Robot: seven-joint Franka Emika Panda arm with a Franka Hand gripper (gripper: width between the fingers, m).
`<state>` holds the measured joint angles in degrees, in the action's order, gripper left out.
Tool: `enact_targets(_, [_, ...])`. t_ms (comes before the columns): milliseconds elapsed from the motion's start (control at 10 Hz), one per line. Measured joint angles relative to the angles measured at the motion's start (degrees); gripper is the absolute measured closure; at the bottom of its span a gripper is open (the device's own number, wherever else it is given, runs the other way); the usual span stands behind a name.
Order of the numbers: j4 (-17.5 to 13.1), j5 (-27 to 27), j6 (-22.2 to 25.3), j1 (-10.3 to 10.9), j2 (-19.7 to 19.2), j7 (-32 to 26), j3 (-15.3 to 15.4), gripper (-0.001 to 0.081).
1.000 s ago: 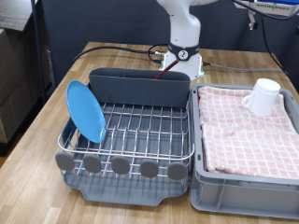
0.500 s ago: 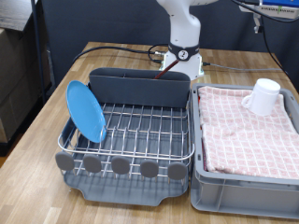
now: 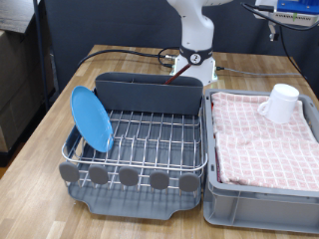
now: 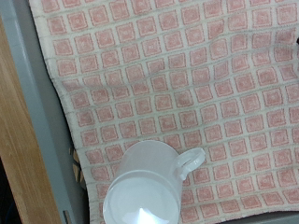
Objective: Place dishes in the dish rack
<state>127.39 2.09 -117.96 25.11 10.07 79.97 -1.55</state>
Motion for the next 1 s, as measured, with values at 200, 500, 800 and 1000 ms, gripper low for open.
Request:
enact_targets(200, [1.3,0.0,-0.8,0.0,0.3,0.0,0.3,0.0003])
enact_targets(500, [4.0,0.0,-2.1,0.0,1.6,-2.1,0.7,0.0003])
enact_targets(800, [7.9,-1.6,-2.1,0.1,4.4,-13.3,0.5,0.0003])
enact_targets(1000, [11.1,-2.5,-0.7,-0.2,7.1,-14.9,0.4,0.0003])
